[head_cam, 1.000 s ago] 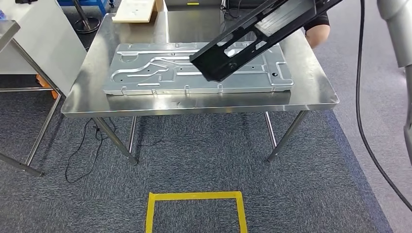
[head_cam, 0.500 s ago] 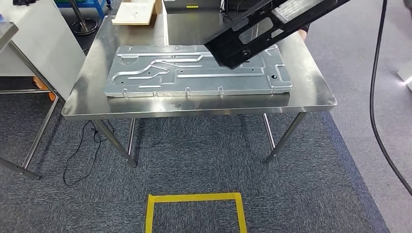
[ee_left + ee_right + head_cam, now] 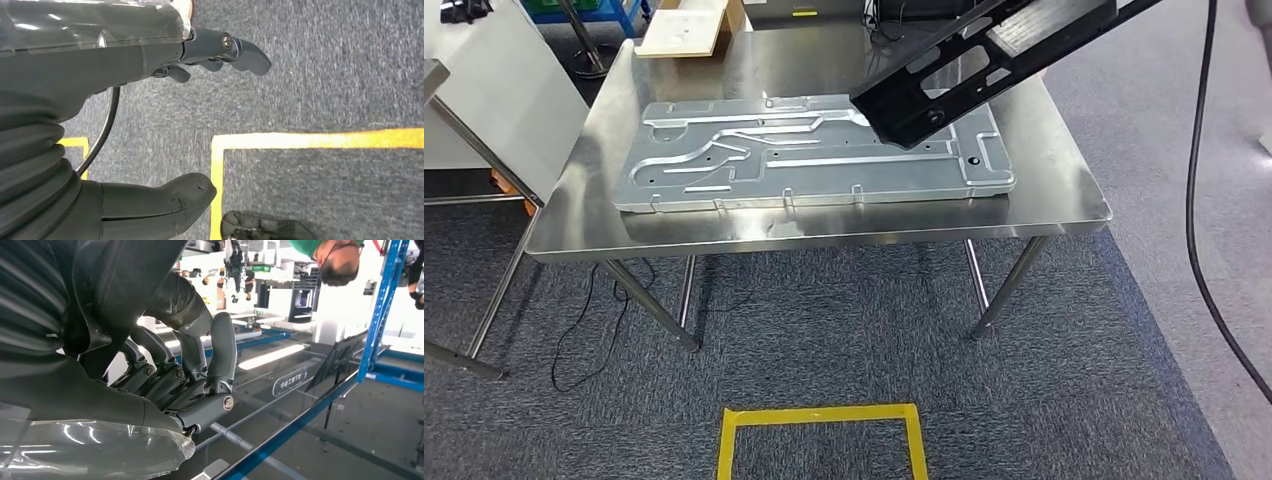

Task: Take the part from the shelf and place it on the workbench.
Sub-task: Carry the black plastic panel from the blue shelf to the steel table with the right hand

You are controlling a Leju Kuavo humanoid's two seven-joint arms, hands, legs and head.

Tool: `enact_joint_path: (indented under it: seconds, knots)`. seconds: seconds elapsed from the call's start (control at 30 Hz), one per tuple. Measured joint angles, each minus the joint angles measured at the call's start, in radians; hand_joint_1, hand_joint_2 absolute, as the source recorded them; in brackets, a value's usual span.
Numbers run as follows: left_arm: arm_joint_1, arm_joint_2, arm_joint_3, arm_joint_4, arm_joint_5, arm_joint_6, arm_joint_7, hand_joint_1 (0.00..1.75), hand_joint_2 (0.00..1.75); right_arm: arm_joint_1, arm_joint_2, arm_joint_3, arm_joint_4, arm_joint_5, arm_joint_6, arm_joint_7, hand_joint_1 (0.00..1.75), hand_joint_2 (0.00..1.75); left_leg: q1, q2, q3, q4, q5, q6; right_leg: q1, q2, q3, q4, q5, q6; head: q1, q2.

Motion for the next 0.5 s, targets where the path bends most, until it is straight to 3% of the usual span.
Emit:
enact_joint_path:
  seconds: [0.03, 0.07, 0.13, 0.17, 0.27, 0.33, 0.4, 0.47, 0.5]
  knots:
    - [0.001, 0.0, 0.0, 0.0, 0.0, 0.0, 0.0, 0.0, 1.75, 0.003, 0.0, 0.001, 0.0, 0.0, 0.0, 0.0, 1.75, 1.75, -0.001, 0.0, -0.008, -0.013, 0.03, 0.006, 0.004, 0.0, 0.01, 0.0, -0.008, -0.001, 0.0, 0.0]
    - [0.002, -0.001, 0.0, 0.0, -0.001, 0.0, 0.001, 0.0, 1.75, 0.005, 0.0, 0.003, 0.0, 0.0, -0.001, 0.0, 1.75, 1.75, -0.004, 0.0, 0.003, -0.064, 0.076, 0.015, 0.007, 0.0, 0.022, -0.001, -0.017, -0.001, 0.0, 0.0]
    - [0.002, 0.0, 0.0, 0.0, -0.002, 0.0, 0.003, 0.0, 1.75, 0.008, 0.0, 0.006, 0.0, 0.0, -0.002, -0.001, 1.75, 1.75, -0.013, 0.001, 0.05, -0.191, 0.157, 0.038, 0.013, 0.0, 0.046, -0.006, -0.034, 0.0, 0.0, 0.0]
    - [0.002, 0.0, 0.0, 0.0, -0.004, 0.0, 0.004, 0.0, 1.75, 0.008, 0.0, 0.006, 0.001, -0.001, -0.004, -0.001, 1.75, 1.75, -0.018, 0.002, 0.072, -0.237, 0.173, 0.048, 0.013, 0.0, 0.054, -0.011, -0.039, 0.004, 0.0, 0.0]
    - [0.0, -0.001, 0.0, 0.0, -0.007, 0.0, 0.005, 0.0, 1.75, 0.015, -0.003, 0.007, 0.0, -0.004, -0.01, -0.005, 1.75, 1.75, -0.024, 0.005, 0.112, -0.296, 0.153, 0.061, 0.012, 0.001, 0.07, -0.022, -0.033, 0.021, 0.0, 0.0]
    - [0.001, -0.001, -0.001, 0.0, -0.007, 0.0, 0.005, 0.0, 1.75, 0.021, -0.009, 0.007, -0.002, -0.004, -0.014, -0.007, 1.75, 1.75, -0.021, 0.004, 0.143, -0.322, 0.147, 0.065, 0.01, -0.003, 0.062, 0.01, -0.031, 0.029, 0.0, 0.0]
    - [0.001, -0.001, -0.001, 0.0, -0.007, 0.0, 0.005, 0.0, 1.75, 0.023, -0.012, 0.007, -0.002, -0.004, -0.017, -0.009, 1.75, 1.75, -0.019, 0.002, 0.171, -0.338, 0.14, 0.071, 0.007, -0.004, 0.007, 0.099, -0.057, 0.034, 0.0, 0.0]
    - [-0.001, -0.002, -0.001, 0.0, -0.007, 0.0, 0.005, 0.0, 1.75, 0.029, -0.014, 0.007, -0.002, -0.005, -0.018, -0.011, 1.75, 1.75, -0.019, 0.001, 0.187, -0.34, 0.125, 0.073, 0.006, -0.004, -0.078, 0.203, -0.098, 0.042, 0.0, 0.0]
    - [0.0, -0.002, -0.001, 0.0, -0.006, 0.0, 0.005, 0.0, 1.75, 0.033, -0.015, 0.007, -0.002, -0.005, -0.018, -0.011, 1.75, 1.75, -0.019, -0.001, 0.196, -0.338, 0.116, 0.073, 0.005, -0.005, -0.11, 0.23, -0.106, 0.044, 0.0, 0.0]
